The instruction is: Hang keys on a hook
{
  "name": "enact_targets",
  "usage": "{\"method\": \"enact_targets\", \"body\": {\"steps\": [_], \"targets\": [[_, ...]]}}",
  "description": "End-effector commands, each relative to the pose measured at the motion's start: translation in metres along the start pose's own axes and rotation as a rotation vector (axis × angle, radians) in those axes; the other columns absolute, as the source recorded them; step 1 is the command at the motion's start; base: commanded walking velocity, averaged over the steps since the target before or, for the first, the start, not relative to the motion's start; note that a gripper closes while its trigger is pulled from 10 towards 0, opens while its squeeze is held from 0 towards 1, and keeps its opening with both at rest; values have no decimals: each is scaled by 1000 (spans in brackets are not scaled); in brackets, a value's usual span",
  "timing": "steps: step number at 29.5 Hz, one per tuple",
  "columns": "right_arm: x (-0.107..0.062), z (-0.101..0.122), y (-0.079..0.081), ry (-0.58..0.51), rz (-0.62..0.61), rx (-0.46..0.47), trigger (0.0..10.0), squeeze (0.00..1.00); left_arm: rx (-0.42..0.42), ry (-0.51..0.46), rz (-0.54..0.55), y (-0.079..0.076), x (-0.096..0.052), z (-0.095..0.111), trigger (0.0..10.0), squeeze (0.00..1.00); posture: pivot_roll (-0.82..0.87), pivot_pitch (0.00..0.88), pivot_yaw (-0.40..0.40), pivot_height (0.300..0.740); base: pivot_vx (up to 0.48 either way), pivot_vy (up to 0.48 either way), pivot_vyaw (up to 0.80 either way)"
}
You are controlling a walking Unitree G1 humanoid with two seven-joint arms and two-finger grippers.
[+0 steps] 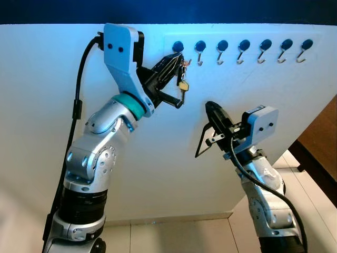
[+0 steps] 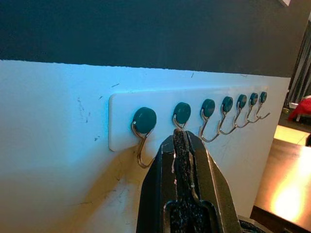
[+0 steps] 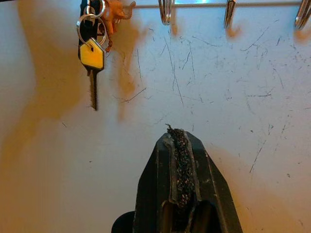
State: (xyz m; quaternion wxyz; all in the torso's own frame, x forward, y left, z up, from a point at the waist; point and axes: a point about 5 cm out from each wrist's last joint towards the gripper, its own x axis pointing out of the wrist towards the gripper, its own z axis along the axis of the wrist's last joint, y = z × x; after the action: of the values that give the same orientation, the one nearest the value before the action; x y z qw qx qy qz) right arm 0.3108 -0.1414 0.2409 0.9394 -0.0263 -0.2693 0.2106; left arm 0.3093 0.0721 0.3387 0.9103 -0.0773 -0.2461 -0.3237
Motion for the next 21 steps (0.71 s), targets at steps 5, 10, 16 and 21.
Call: {"method": "enact_targets", "body": {"steps": [5,10,16,21], "targets": [[-2,-4,3,18,4,10,10000,0,1,33,11,1,1,-10,10000,0,42,106,98,740,0,0,0],[-2,-4,3,19,5,10,10000,0,1,34,20,2,5,-11,10000,0,41,107,99,740,0,0,0],[-3,-4,3,21,3,11,10000,0,6,22,48,8,7,-8,10000,0,39,109,99,740,0,0,0],[-3,-5,3,21,3,11,10000,0,8,22,51,10,6,-8,10000,0,41,110,99,740,0,0,0]]}}
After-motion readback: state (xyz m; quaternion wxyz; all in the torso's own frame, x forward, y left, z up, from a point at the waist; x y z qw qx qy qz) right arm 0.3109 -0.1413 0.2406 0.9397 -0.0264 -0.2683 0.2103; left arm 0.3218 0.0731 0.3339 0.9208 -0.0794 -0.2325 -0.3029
